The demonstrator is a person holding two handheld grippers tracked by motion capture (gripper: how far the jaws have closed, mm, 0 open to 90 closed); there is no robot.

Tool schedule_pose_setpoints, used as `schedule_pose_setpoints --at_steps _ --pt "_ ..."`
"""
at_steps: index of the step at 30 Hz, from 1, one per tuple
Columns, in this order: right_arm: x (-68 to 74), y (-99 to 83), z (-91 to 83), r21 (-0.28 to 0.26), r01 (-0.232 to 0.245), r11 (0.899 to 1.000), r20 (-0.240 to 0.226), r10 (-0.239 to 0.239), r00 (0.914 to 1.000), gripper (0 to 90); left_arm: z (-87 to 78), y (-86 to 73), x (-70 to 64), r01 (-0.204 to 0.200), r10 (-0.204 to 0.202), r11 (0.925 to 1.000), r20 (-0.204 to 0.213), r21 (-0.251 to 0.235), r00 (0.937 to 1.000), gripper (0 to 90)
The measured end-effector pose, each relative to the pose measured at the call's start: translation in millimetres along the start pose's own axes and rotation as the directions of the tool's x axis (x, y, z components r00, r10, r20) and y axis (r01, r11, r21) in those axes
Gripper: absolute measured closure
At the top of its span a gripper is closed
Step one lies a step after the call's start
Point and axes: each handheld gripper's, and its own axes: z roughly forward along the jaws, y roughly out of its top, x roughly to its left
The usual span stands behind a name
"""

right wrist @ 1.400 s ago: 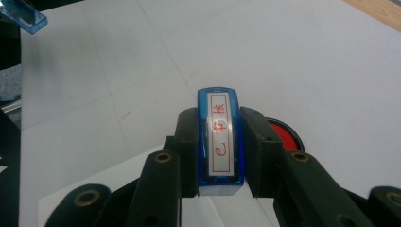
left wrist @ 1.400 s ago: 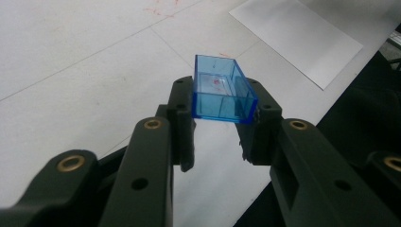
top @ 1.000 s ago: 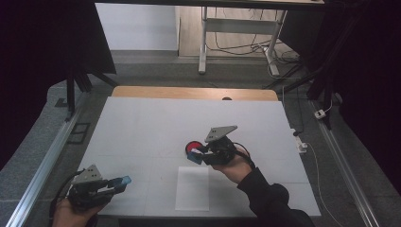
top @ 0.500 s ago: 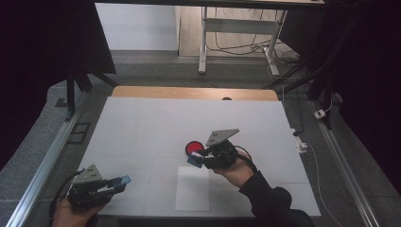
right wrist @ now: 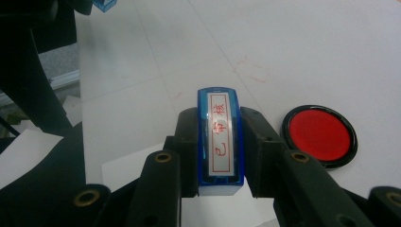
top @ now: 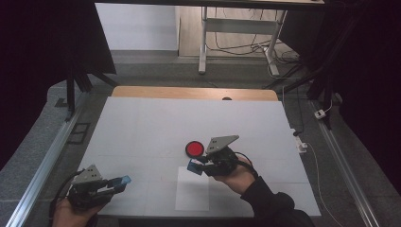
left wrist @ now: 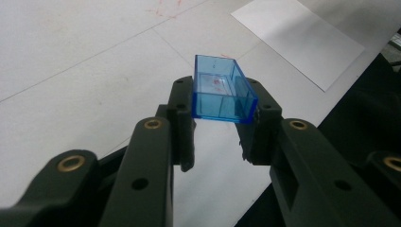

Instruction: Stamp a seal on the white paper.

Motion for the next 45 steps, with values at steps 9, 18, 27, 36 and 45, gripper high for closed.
schedule_pose_setpoints --at_steps 9,18,27,36,45 --pt "2.6 -7.3 4.0 0.017 -0.002 1.000 -0.004 0.002 1.0000 70.2 -1.5 -0.2 -1.0 -0.021 0.021 0.9997 -0.013 -0.013 0.9997 68.7" --pt "4.8 -13.4 13.8 0.053 0.006 0.999 -0.013 -0.005 0.9999 70.1 0.3 0.2 -1.7 -0.032 0.032 0.9995 -0.023 0.005 0.9992 68.6" --pt "4.8 -20.3 25.5 0.093 0.019 0.995 -0.014 -0.018 0.9997 70.2 1.4 0.4 -0.7 -0.026 0.026 0.9996 -0.011 0.014 0.9996 68.5" --pt "5.4 -26.0 36.2 0.113 0.040 0.993 -0.015 -0.039 0.9991 70.1 1.4 0.3 -0.3 -0.021 0.021 0.9997 -0.007 0.013 0.9998 68.6" --pt "5.2 -28.7 42.2 0.126 0.048 0.991 -0.018 -0.046 0.9988 70.1 1.4 0.3 -0.1 -0.020 0.020 0.9997 -0.005 0.013 0.9998 68.6"
